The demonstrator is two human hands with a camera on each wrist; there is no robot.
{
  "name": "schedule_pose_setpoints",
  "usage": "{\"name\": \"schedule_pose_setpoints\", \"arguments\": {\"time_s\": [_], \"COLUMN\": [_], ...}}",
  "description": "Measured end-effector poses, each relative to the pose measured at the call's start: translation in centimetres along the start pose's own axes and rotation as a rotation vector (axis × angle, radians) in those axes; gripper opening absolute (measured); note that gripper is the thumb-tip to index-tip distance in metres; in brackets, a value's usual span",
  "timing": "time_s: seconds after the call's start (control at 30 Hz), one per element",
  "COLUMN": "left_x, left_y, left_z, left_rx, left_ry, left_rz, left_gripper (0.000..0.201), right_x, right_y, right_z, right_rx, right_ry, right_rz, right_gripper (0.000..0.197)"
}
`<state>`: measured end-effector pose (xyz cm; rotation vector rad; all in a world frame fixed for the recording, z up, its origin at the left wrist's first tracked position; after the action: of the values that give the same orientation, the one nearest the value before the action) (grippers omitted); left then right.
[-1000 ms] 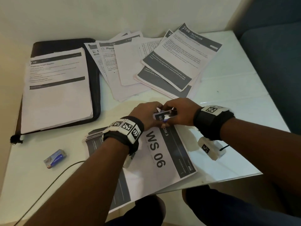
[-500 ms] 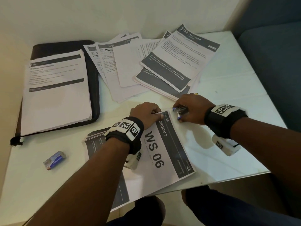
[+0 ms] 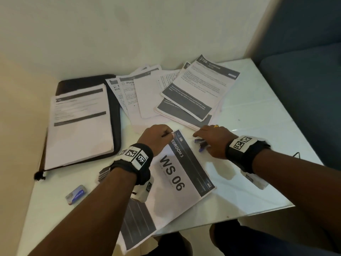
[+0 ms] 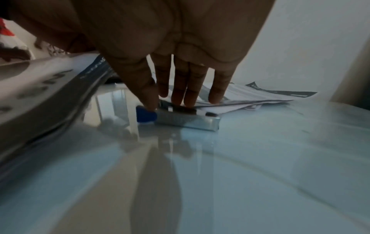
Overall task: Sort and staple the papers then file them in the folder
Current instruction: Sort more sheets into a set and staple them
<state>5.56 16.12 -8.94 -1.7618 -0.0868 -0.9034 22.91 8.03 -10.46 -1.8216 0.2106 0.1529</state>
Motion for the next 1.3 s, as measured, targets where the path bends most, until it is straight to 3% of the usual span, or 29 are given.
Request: {"name": "schedule_pose_setpoints", "arguments": {"time_s": [0.17, 0.23, 0.37, 0.43, 0.57, 0.67, 0.8, 0.9, 1.0, 1.07, 1.17, 1.23, 1.3], "left_x": [2.8, 3.6, 4.4, 4.7, 3.3, 1.7, -0.3, -2.9, -5.8, -7.5, -8.6, -8.8, -9.0], "left_y": [-6.3, -8.8, -13.9, -16.8, -20.9, -22.0, -22.6, -22.8, -23.0, -22.4, -19.8, -17.7, -16.0], "left_z": [-2.2, -3.9, -7.8, -9.7, -13.0, -14.4, -14.6, -14.5, -14.7, -14.7, -14.6, -14.7, -14.8], "left_rx": [0.132, 0.182, 0.294, 0.404, 0.627, 0.73, 0.798, 0.861, 0.924, 0.839, 0.505, 0.333, 0.242], "left_ry": [0.045, 0.051, 0.047, 0.055, -0.067, -0.188, -0.337, -0.426, -0.484, -0.538, -0.602, -0.621, -0.644], "left_rz": [-0.073, -0.122, -0.253, -0.314, -0.561, -0.789, -1.053, -1.197, -1.177, -1.151, -1.077, -0.996, -0.923], "left_gripper": [0.022, 0.018, 0.013, 0.012, 0.013, 0.017, 0.021, 0.019, 0.018, 0.023, 0.033, 0.028, 0.02], "right_x": [-1.8, -3.2, -4.9, -5.5, -7.8, -11.4, -14.3, -15.0, -15.3, -15.4, -15.6, -15.6, -15.5], "right_y": [-4.9, -6.2, -7.7, -8.9, -10.1, -9.8, -7.3, -3.9, -1.6, -1.0, -0.8, -0.9, -1.2], "right_z": [-2.5, -4.2, -6.7, -7.7, -9.5, -9.9, -9.2, -8.3, -7.6, -7.3, -7.1, -6.7, -6.4], "right_rx": [0.224, 0.208, 0.198, 0.222, 0.242, 0.168, 0.16, 0.149, 0.174, 0.208, 0.258, 0.273, 0.284], "right_ry": [0.122, 0.118, 0.026, 0.01, 0.083, 0.103, 0.241, 0.359, 0.366, 0.349, 0.355, 0.363, 0.372], "right_rz": [0.503, 0.629, 0.548, 0.62, 1.226, 1.473, 1.382, 1.227, 1.078, 0.975, 0.921, 0.914, 0.921], "right_gripper": [0.034, 0.034, 0.024, 0.031, 0.063, 0.077, 0.037, 0.03, 0.027, 0.025, 0.021, 0.021, 0.022]}}
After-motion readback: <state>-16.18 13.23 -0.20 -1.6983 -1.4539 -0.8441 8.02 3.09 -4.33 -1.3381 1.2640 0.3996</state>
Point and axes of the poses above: each hand's wrist, its own z-axis towards the middle knuckle, its own y-axis out of the palm, x = y × z, the point moved 6 cm from there along z, towards the middle knuckle, and after that the axes turned 10 degrees about x, right-handed, at the moved point
